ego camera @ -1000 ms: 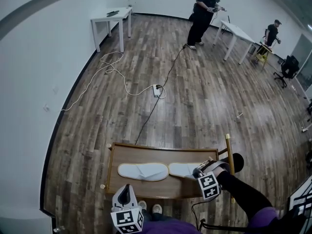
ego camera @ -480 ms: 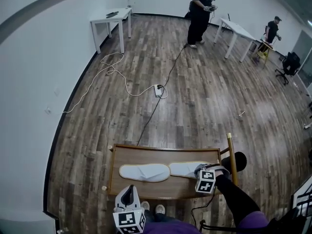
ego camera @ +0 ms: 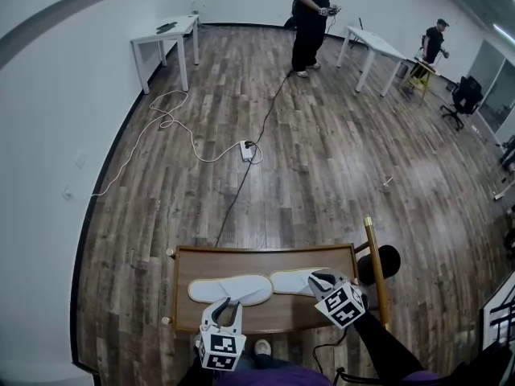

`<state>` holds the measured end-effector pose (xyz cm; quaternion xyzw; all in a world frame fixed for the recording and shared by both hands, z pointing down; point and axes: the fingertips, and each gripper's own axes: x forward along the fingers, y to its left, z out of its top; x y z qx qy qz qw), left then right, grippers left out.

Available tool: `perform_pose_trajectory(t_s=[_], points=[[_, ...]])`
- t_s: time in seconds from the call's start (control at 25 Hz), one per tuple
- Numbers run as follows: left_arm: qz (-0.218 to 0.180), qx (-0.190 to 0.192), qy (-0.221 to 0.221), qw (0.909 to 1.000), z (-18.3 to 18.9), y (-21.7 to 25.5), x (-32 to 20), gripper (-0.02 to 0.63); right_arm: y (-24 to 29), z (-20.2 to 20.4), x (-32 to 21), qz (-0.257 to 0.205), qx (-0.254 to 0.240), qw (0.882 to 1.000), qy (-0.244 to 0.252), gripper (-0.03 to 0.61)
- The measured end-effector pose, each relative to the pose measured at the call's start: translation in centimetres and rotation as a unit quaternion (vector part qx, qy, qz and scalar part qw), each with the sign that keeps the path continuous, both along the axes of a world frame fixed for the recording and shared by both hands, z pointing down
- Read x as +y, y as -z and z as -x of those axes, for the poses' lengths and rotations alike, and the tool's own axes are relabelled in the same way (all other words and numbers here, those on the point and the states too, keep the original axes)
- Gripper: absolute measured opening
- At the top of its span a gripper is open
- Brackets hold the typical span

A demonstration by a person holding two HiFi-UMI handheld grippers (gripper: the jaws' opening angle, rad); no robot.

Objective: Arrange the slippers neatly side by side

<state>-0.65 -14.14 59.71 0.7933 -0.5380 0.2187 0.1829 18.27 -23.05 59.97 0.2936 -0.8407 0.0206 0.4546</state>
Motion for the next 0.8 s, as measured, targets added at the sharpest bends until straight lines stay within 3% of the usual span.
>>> perform_pose_trajectory(t_s=[0.08, 0.16, 0.32, 0.52, 0.56, 0.64, 0.68, 0.8], points=[[0.029, -0.043, -0.066, 0.9965, -0.9, -2.5, -0.6, 0.086, 1.8, 0.9, 0.8, -0.002, -0.068, 0.996, -0.061, 0.025], [0.062, -0.096, -0.133, 0.9845, -1.5, -5.0, -1.0, 0.098, 3.1, 1.3, 1.6, -0.005, -0.119, 0.986, -0.115, 0.025], [0.113, -0.188, -0.228, 0.9486, -1.8, -9.1, -1.9, 0.098, 3.9, 1.5, 3.4, -0.004, -0.18, 0.966, -0.185, 0.025], [0.137, -0.257, -0.302, 0.9079, -2.2, -12.2, -1.8, 0.097, 3.6, 1.4, 5.5, 0.008, -0.19, 0.959, -0.208, 0.025], [0.142, -0.26, -0.303, 0.9059, -2.2, -12.5, -1.8, 0.097, 3.7, 1.3, 5.6, 0.008, -0.191, 0.958, -0.213, 0.025], [0.15, -0.257, -0.285, 0.911, -1.9, -12.4, -2.3, 0.084, 3.9, 0.8, 5.8, 0.006, -0.194, 0.955, -0.224, 0.025], [0.157, -0.249, -0.271, 0.9163, -1.7, -12.2, -2.6, 0.03, 4.0, 0.6, 5.8, 0.005, -0.196, 0.953, -0.229, 0.025], [0.198, -0.17, -0.214, 0.9412, -1.6, -11.5, -3.1, 0.017, 4.0, 0.2, 5.7, 0.003, -0.197, 0.95, -0.241, 0.025]])
